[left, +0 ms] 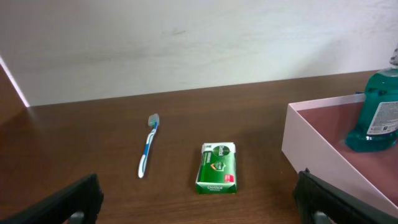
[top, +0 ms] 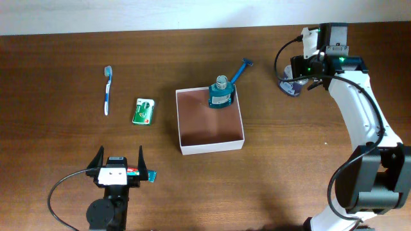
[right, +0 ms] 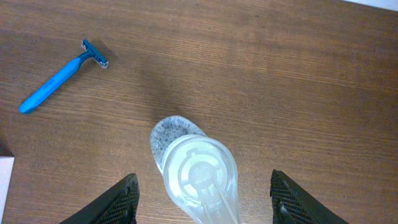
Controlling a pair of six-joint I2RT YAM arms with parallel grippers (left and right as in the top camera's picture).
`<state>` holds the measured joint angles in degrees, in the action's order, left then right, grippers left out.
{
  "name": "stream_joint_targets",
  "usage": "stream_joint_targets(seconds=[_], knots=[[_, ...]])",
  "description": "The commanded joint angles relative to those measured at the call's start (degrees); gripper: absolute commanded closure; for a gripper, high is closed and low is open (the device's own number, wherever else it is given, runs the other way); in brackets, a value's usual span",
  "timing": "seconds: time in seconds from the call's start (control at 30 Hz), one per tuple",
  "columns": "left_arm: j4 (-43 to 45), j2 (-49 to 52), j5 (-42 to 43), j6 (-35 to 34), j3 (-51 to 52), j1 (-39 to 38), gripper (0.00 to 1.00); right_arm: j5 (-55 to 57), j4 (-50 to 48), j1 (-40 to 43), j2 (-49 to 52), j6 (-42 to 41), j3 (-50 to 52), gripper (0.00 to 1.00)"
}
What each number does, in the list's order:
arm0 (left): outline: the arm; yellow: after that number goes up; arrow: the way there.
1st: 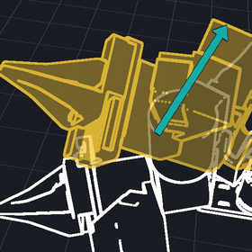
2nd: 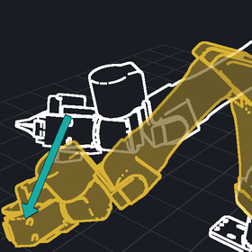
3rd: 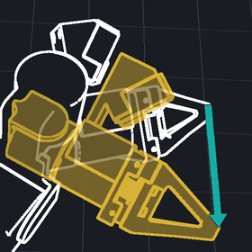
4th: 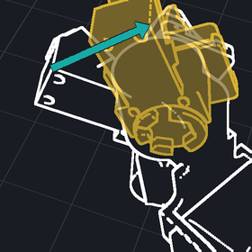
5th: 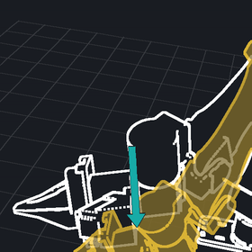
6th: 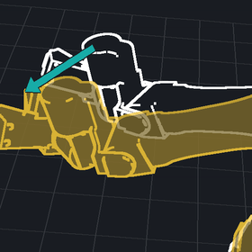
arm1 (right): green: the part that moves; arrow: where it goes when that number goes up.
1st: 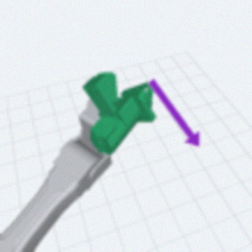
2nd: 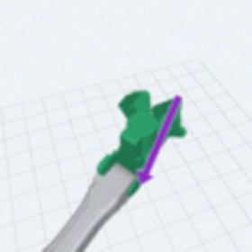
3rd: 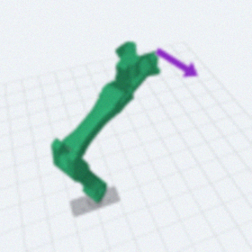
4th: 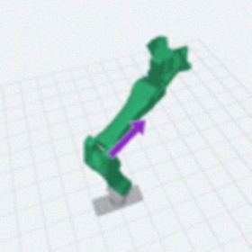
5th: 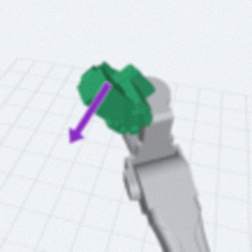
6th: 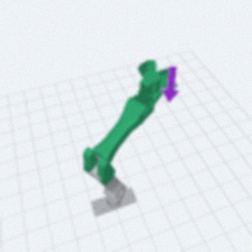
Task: Pack container
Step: 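Lower the right gripper onto the soap pump bottle and grasp it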
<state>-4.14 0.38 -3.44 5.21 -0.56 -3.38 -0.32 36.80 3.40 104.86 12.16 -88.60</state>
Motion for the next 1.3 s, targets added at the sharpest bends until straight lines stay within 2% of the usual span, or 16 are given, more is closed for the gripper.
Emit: stream_joint_targets(seconds=[0.0, 0.03, 0.1, 0.17, 0.5, 0.6, 0.77, 0.87, 1.0, 1.27], knots=[[-0.4, 0.0, -0.5, 1.1, 0.0, -0.2, 0.01, -0.8, -0.7, 0.4, 0.8, -0.2, 0.2, 0.4], [-0.4, 0.0, -0.5, 1.1, 0.0, -0.2, 0.01, -0.8, -0.8, 0.4, 0.9, -0.2, 0.2, 0.4], [-0.4, 0.0, -0.5, 1.1, 0.0, -0.2, 0.01, -1.2, -0.9, 0.4, 1.0, -0.2, 0.2, 0.47], [-0.4, 0.0, -0.5, 1.1, 0.0, -0.2, 0.01, -1.8, -0.9, 0.4, 1.3, -0.2, 0.2, 0.5], [-0.4, 0.0, -0.5, 1.1, 0.0, -0.2, 0.01, -2.3, -1.4, 0.4, 3.2, -0.2, 0.2, 0.5], [-0.4, 0.0, -0.5, 1.1, 0.0, -0.2, 0.01, -2.3, -1.9, 0.4, 3.2, -0.2, 0.2, 0.55], [-0.4, 0.0, -0.5, 1.1, 0.0, -0.2, 0.01, -2.3, -2.1, 0.4, 3.2, -0.2, 0.2, 0.56], [-0.4, 0.0, -0.5, 1.1, 0.0, -0.2, 0.01, -2.3, -2.1, 0.4, 3.0, -0.2, 0.1, 0.64], [-0.4, 0.0, -0.5, 1.1, 0.0, -0.2, 0.01, -2.2, -2.1, 0.4, 2.7, -0.2, -0.1, 0.84], [-0.4, 0.0, -0.5, 1.1, 0.0, -0.2, 0.01, -2.3, -2.1, 0.4, 1.9, -0.2, -0.3, 0.85]])
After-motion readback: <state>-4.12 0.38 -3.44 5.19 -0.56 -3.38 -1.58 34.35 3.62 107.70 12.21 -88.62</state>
